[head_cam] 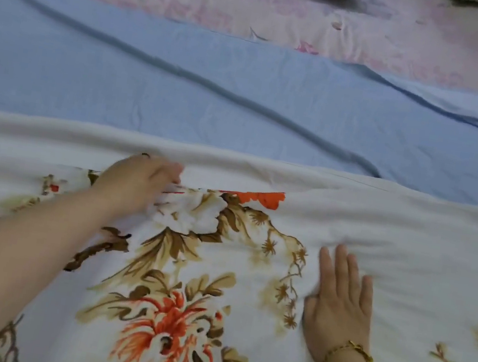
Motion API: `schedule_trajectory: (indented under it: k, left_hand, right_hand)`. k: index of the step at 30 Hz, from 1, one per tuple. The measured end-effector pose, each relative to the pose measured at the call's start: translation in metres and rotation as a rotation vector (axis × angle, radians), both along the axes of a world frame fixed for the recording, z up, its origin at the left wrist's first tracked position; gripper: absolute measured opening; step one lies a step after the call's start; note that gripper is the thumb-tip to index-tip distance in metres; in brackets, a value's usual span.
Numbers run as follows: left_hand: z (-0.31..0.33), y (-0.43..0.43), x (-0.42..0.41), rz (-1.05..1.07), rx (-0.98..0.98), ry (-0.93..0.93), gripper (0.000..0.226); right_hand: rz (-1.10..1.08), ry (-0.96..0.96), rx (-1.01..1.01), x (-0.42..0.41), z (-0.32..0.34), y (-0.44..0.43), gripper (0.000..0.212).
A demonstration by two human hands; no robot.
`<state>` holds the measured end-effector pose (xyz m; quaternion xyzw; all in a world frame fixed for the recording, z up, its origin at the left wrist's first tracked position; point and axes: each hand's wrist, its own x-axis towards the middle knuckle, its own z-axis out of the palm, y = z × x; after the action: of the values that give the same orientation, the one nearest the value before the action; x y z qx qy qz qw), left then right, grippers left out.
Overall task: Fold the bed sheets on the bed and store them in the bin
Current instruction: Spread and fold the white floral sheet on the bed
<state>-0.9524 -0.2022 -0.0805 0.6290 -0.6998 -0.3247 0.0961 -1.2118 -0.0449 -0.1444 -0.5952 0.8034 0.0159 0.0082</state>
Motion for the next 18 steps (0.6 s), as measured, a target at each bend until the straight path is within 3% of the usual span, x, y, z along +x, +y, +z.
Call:
schedule_trajectory:
  k: [2,5,7,9,11,13,15,18]
  left_hand:
    - [0.009,-0.021,0.008,-0.07,0.165,-0.005,0.033]
    - [0.016,-0.036,0.015,-0.349,0.328,-0.277,0.03]
    - [0.016,-0.041,0.016,-0.419,0.354,-0.388,0.032]
    - [0.022,-0.049,0.019,-0.342,0.197,-0.308,0.038]
    - [0.024,-0.059,0.022,-0.175,-0.075,-0.202,0.027]
    - [0.021,-0.063,0.021,-0.109,-0.262,-0.333,0.024]
    - [0.003,-0.057,0.015,-0.143,-0.323,-0.521,0.03]
    - [-0.025,-0.048,0.006,-0.088,-0.418,-0.521,0.035]
  right_hand:
    - [-0.008,-0.019,-0.023,0.002,0.003,0.001,0.065]
    - [-0.026,-0.014,-0.006,0.002,0.006,0.0,0.064]
    - [-0.031,-0.032,-0.014,0.005,0.005,0.0,0.064]
    - [-0.02,-0.017,-0.07,0.004,0.002,-0.001,0.064]
    - [-0.02,-0.034,-0.088,0.003,0.0,-0.001,0.064]
    - [-0.008,-0.048,-0.097,0.003,-0.001,-0.001,0.063]
    - [-0.005,-0.032,-0.102,0.002,-0.003,-0.002,0.063]
    - [0.007,0.002,-0.15,0.0,-0.007,-0.001,0.064]
